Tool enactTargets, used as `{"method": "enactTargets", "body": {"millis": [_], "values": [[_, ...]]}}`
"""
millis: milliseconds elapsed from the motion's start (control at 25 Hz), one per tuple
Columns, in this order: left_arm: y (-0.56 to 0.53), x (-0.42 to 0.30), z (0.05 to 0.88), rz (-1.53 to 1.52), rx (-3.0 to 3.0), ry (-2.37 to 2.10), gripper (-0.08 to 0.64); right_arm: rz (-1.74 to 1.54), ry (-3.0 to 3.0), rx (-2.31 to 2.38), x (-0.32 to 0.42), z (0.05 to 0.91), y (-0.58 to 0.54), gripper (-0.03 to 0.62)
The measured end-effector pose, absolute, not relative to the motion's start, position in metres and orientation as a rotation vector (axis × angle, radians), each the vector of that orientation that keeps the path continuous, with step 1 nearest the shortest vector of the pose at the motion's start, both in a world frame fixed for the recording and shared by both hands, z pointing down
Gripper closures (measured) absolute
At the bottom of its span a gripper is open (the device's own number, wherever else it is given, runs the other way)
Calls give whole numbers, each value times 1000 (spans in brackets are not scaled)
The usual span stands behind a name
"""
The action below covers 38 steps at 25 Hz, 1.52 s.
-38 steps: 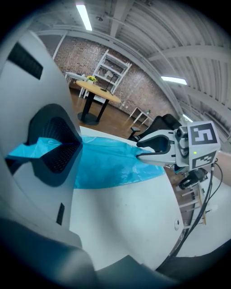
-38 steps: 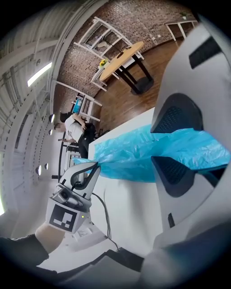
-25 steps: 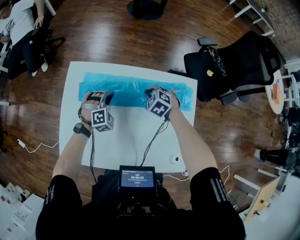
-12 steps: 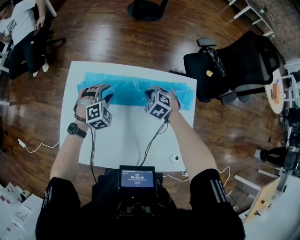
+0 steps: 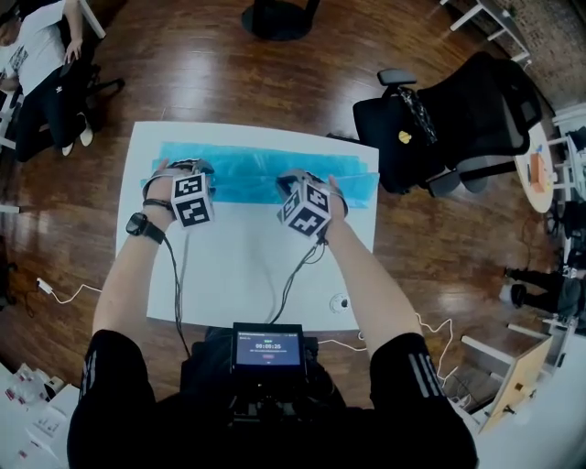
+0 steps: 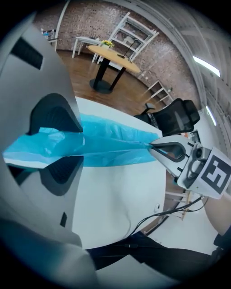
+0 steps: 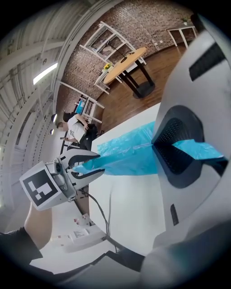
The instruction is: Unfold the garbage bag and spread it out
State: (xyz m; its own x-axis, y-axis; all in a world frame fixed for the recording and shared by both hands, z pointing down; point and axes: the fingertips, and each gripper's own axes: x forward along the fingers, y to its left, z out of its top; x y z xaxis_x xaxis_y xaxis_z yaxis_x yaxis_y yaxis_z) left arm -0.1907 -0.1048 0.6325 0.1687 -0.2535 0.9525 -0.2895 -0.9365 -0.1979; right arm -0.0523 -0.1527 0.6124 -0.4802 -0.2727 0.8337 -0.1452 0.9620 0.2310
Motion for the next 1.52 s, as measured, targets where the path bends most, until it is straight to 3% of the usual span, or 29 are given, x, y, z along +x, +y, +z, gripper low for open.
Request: {"method": "enactTargets", "body": {"millis": [120,240,600,1120,1520], "values": [[-94,-185,638,1928,2396,-542,498,-143,-2087,308,-48,612,-148,572],[-86,-182,642,1955,2413,-565,534,-137,-2095,319,-44,611,-142,572],[-76,-181,632,2136,2487,-742,538,-128,-2137,365,-37,594,-125,555],[-31,-169,651,2225,2475,-751,545,53,-2266,438,-5,548,-86,452],[-5,-166,674,2265,2469,-691,545,77,-2325,514,7,500,-88,443]]}}
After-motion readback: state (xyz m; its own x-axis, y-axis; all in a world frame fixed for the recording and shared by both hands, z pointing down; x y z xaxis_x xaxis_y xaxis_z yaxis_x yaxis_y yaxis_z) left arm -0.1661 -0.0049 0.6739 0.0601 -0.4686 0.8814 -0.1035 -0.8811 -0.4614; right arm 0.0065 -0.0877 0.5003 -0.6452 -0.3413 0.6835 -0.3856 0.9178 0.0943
